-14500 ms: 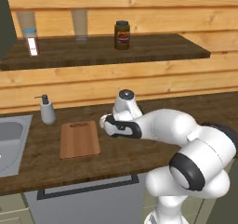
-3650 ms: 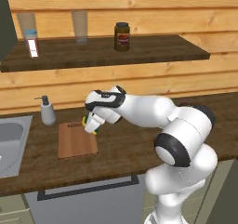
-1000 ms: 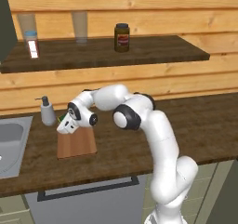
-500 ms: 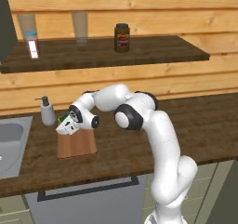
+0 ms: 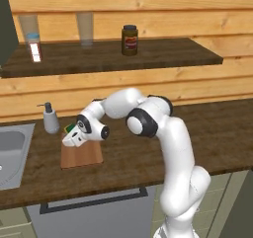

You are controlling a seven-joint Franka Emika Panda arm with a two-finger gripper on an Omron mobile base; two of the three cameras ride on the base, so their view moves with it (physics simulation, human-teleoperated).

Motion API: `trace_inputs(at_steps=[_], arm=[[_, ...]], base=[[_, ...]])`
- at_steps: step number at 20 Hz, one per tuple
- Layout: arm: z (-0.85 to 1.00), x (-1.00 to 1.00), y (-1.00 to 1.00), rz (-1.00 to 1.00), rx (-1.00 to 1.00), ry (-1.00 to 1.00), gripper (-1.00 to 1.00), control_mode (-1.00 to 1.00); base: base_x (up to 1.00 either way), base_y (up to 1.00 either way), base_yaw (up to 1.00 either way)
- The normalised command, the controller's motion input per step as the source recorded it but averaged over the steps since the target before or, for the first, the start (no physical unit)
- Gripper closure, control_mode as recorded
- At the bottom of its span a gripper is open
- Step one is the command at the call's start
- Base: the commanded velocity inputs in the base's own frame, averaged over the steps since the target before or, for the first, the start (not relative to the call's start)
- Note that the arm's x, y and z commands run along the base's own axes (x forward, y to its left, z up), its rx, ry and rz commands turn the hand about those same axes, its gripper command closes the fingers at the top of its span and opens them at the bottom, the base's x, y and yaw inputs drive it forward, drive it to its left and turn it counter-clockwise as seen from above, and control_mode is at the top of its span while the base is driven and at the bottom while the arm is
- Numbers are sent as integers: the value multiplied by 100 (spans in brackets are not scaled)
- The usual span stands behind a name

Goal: Pick up the sponge from the counter and clean the cutting board by briefly scrubbing or pressing down on the cutting board. Once finished, release the sponge.

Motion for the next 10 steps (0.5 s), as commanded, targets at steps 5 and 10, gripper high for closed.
trace_inputs(at_steps=[5,10], arm=[[-81,-100,6,-12,7,14,100,-100],[-99,-100,21,-8,2,1,100,-100]], base=[[0,0,0],[0,0,0]])
